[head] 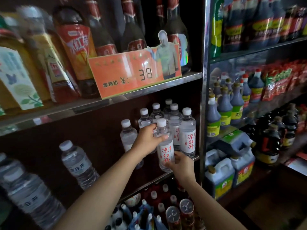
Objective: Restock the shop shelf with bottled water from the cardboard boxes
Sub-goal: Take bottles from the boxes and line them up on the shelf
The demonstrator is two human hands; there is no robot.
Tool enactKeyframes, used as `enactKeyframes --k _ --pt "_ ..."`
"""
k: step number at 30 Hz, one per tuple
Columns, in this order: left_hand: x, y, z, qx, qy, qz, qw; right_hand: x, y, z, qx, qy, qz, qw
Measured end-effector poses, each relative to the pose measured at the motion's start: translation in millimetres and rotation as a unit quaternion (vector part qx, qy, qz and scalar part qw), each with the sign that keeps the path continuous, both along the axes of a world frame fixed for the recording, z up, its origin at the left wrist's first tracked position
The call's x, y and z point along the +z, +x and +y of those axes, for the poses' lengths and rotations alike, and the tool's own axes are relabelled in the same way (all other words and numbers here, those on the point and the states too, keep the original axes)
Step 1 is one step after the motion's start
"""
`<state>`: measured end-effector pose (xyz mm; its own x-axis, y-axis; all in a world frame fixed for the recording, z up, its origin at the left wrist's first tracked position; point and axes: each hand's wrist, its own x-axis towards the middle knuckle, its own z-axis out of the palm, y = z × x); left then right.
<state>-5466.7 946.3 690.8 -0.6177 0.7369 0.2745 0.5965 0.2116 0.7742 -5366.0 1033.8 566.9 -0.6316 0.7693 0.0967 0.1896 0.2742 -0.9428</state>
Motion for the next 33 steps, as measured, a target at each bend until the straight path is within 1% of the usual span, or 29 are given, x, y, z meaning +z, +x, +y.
enactKeyframes --k 3,6,8,11,16,19,22,26,30,31,33 --pt "-0.3 -7.2 12.9 0.025 0.01 0.022 0.999 -3.1 -12.8 -1.0 -0.087 0.02 -0.001 0.996" --pt "0.2 -15.6 24.2 0.03 0.006 0.027 0.999 -7.1 -24.3 -1.8 -0.122 0.027 0.005 0.992" --pt "-0.7 -22.5 30.4 0.034 -0.001 0.023 0.999 -7.6 -31.4 -0.4 -0.126 0.021 0.008 0.992" --pt "-3.0 -31.0 39.1 0.049 -0.001 0.036 0.998 -6.6 -41.7 3.2 -0.126 0.039 0.009 0.991" --pt "1.3 -43.9 53.2 0.113 -0.053 0.115 0.986 -1.9 -54.6 12.0 -0.12 0.098 -0.016 0.988" --pt "3.3 -48.5 60.1 0.118 -0.057 0.109 0.985 -3.4 -61.8 13.1 -0.122 0.14 -0.033 0.982" --pt "2.1 -49.3 61.9 0.109 -0.054 0.107 0.987 -6.0 -64.5 12.3 -0.12 0.155 -0.034 0.98" --pt "2.2 -41.9 57.8 0.123 -0.064 0.142 0.98 -4.7 -63.5 11.8 -0.115 0.139 -0.036 0.983" --pt "11.0 -26.0 49.7 0.157 -0.105 0.247 0.951 0.8 -57.8 13.3 -0.119 0.083 0.004 0.989" --pt "13.3 -21.4 47.0 0.158 -0.106 0.259 0.947 3.2 -56.0 13.5 -0.118 0.068 0.014 0.991" --pt "18.1 -10.6 39.0 0.154 -0.09 0.24 0.954 9.7 -49.7 11.6 -0.108 0.044 0.036 0.993"
